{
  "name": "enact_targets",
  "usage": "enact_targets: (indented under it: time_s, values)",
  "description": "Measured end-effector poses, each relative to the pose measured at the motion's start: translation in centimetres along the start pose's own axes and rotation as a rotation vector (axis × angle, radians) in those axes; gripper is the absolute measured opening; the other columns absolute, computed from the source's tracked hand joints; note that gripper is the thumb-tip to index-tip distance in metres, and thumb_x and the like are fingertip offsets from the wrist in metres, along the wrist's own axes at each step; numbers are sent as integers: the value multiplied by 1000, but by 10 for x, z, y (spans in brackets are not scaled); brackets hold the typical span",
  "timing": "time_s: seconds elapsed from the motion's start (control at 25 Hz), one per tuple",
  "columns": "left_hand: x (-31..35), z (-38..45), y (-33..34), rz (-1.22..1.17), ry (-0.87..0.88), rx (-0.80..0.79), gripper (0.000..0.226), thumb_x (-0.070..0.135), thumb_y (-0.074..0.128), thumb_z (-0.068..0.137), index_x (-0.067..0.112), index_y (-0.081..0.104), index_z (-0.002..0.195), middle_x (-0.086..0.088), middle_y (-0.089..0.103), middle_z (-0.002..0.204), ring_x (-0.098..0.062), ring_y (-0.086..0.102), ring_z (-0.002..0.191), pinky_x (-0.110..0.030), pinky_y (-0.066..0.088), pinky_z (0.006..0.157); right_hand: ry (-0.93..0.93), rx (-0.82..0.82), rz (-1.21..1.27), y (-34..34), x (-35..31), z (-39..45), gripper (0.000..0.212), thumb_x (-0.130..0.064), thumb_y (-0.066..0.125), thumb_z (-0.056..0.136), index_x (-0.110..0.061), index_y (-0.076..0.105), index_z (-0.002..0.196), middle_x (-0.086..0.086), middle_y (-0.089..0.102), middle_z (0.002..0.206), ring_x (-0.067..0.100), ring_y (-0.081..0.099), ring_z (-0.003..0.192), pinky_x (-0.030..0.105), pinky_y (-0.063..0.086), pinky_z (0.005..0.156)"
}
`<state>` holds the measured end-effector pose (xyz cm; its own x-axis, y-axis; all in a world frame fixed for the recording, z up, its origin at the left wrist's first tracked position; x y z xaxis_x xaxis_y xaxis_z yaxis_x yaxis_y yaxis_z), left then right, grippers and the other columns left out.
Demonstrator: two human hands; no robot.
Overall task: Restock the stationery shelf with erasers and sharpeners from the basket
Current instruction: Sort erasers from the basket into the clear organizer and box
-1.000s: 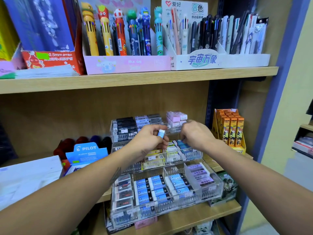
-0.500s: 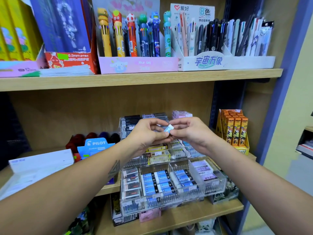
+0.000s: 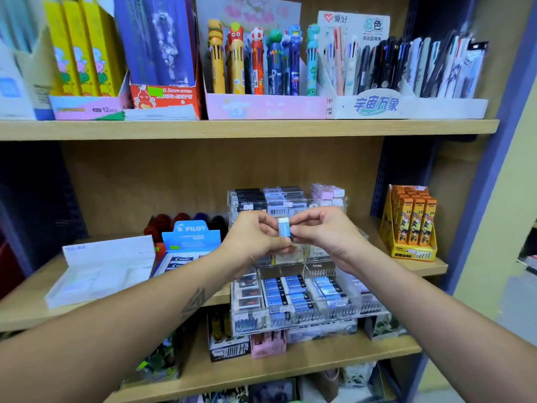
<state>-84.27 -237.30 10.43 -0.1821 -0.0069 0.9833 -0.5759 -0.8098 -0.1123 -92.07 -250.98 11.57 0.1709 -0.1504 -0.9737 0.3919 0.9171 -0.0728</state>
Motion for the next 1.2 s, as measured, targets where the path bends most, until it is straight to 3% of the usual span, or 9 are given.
enact_targets:
  time_s: [0.12,0.24,0.32,0.44,0.56,0.72,0.96,1.08,1.2]
  values:
    - [-2,-4,-6,253,99,96,33,-1,89,63,4,62,79,-21,70,71,-25,69,67,-43,57,68,-43,-43,-198,14,-9,-6,16,1,80,77,-8,74,90,10,74,83,12,67,74,26,58,77]
    - [-9,-15,-1,188,67,-86,20,-4,83,70,6,70,82,-18,76,85,-30,73,84,-45,57,85,-72,-86,-434,17,-10,-6,9,-6,80,80,-13,76,84,5,73,74,5,61,63,21,52,65]
    - [-10,-23,-4,217,59,-156,16,-7,76,77,0,73,91,-18,76,87,-31,74,89,-43,59,85,-160,-171,-706,18,-9,-8,4,-15,76,84,-11,76,83,7,67,68,7,52,56,24,43,58]
    - [-7,-35,-14,646,307,-192,16,7,66,85,11,77,95,-4,77,86,-15,73,80,-30,60,75,-267,-404,-1123,23,3,-16,15,-20,75,84,-16,73,98,0,70,79,15,62,71,31,50,68]
    - [-20,-53,-11,1094,572,-368,28,35,52,90,19,75,95,5,74,90,-11,66,79,-28,53,74,-213,-505,-1393,27,20,-24,22,-25,77,83,-21,71,104,-4,72,92,16,65,87,32,54,79]
    - [-44,-52,-5,1236,637,-467,51,50,35,97,15,70,86,3,72,93,-17,66,82,-33,52,79,-187,-502,-1443,31,31,-27,27,-28,78,84,-25,73,111,-5,72,106,17,65,98,31,53,86]
    - [-46,-45,-7,1166,638,-434,49,47,36,95,14,69,79,4,71,86,-18,64,74,-34,53,71,-193,-488,-1445,31,37,-26,17,-25,76,84,-25,75,102,-7,69,106,17,63,99,33,52,82]
    - [-47,-44,-6,1163,628,-454,49,47,37,94,14,70,78,5,70,88,-18,64,78,-35,53,73,-216,-409,-1448,30,40,-29,10,-22,77,83,-26,70,89,-6,65,104,21,60,98,29,42,72]
    - [-39,-48,-4,1144,632,-472,41,42,43,94,16,72,85,5,71,93,-17,63,87,-35,52,81,-242,-404,-1426,33,32,-31,10,-26,77,83,-25,74,92,-5,70,99,20,62,95,31,48,79]
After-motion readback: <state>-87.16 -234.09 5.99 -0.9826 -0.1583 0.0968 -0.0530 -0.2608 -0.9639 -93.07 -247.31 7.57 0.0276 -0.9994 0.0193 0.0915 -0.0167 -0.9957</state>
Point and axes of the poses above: each hand's wrist, its own z-axis towards the middle knuckle, its own y-axis out of the palm, x = y × z, the point moved 5 cm from there along z, towards the middle knuckle
